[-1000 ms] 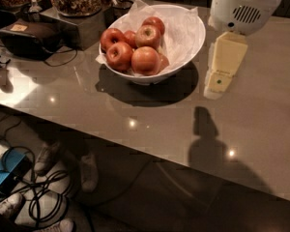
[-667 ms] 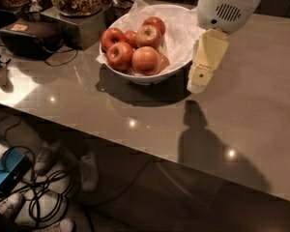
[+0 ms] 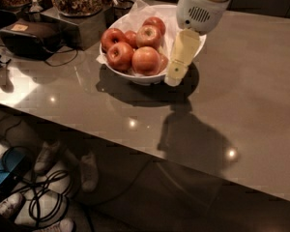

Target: Pick apple from white bowl

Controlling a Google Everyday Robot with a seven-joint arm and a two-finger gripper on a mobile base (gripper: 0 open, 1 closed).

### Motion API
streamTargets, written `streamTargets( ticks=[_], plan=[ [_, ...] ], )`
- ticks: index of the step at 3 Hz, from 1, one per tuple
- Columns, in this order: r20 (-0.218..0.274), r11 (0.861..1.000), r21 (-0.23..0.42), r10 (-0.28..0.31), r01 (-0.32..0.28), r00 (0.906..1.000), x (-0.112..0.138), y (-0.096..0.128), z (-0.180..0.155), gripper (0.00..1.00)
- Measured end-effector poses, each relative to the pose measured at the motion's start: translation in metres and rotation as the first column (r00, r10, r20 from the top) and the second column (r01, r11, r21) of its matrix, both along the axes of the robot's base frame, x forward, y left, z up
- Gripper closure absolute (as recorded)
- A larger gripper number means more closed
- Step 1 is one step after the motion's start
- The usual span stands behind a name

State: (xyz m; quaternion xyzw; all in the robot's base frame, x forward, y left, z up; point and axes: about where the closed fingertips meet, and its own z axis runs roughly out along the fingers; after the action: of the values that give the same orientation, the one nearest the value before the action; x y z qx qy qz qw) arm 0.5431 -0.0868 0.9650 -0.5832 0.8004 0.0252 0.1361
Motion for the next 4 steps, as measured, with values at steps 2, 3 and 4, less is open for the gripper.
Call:
streamTargets(
  ticks=[2, 3, 4],
  plan=[
    [0.022, 0.995, 0.033, -0.091, 0.09, 0.9956, -0.001, 0.008, 0.011, 0.0],
    [-0.031, 0.992, 0.053, -0.113, 0.114, 0.9932, 0.0, 0.016, 0.012, 0.11],
    [-0.068, 0.992, 0.055, -0.11, 0.114, 0.9916, 0.004, 0.028, 0.008, 0.14]
  ],
)
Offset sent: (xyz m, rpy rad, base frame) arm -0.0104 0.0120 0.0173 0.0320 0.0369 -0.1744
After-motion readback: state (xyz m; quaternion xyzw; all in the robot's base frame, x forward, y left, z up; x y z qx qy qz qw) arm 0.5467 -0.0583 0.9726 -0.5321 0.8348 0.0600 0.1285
